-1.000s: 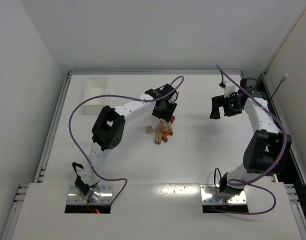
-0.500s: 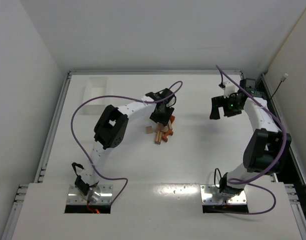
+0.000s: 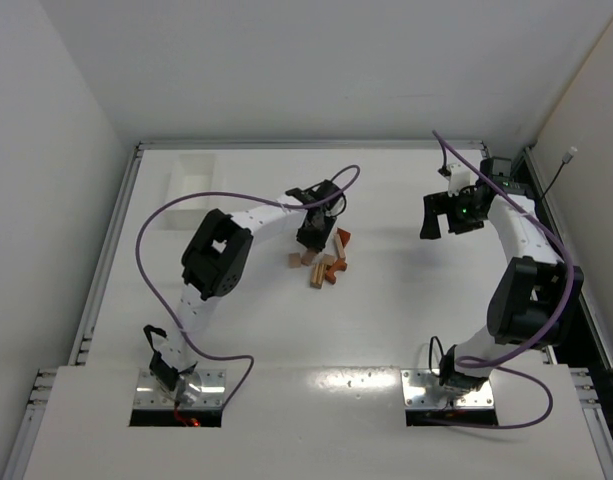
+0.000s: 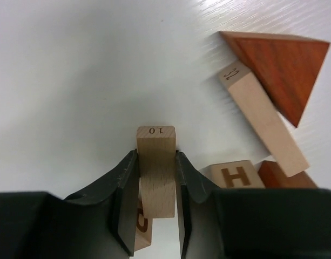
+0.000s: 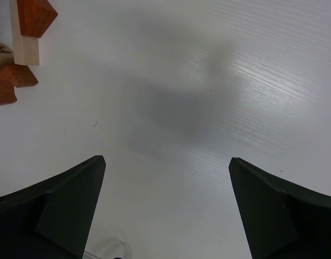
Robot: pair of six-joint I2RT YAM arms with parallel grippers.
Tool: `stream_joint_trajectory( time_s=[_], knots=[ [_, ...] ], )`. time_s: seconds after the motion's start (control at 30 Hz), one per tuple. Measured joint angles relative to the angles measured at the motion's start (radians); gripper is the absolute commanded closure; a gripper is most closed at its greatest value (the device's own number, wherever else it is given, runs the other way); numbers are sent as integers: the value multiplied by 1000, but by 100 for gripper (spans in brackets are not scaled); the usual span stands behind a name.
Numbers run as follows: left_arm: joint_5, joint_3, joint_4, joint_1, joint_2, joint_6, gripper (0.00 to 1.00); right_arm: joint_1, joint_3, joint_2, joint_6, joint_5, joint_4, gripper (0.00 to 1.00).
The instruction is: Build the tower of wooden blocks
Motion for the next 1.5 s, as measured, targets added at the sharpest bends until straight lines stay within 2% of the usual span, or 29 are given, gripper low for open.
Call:
stream_joint_trajectory(
  time_s=[0.13, 0.3, 0.47, 0.8, 1.07, 1.27, 1.5],
  knots=[
    [-37, 15, -17, 0, 6, 70, 100, 0, 0, 0, 0, 0, 0, 4],
    [-11, 220, -68, -1, 126, 163, 100, 0, 0, 0, 0, 0, 0, 4],
    [33, 226, -68, -25, 133, 211, 100, 0, 0, 0, 0, 0, 0, 4],
    [179, -12, -19, -172, -10, 227, 100, 0, 0, -6, -1, 0, 0, 4],
    [266, -143, -21, -193, -93, 196, 100, 0, -18, -25, -1, -1, -2, 4],
    [215, -125, -28, -180, -128, 156, 100, 0, -32, -28, -1, -1, -2, 4],
    [10, 35, -15, -111, -136, 16, 100, 0, -32, -28, 3, -1, -1, 4]
  ],
)
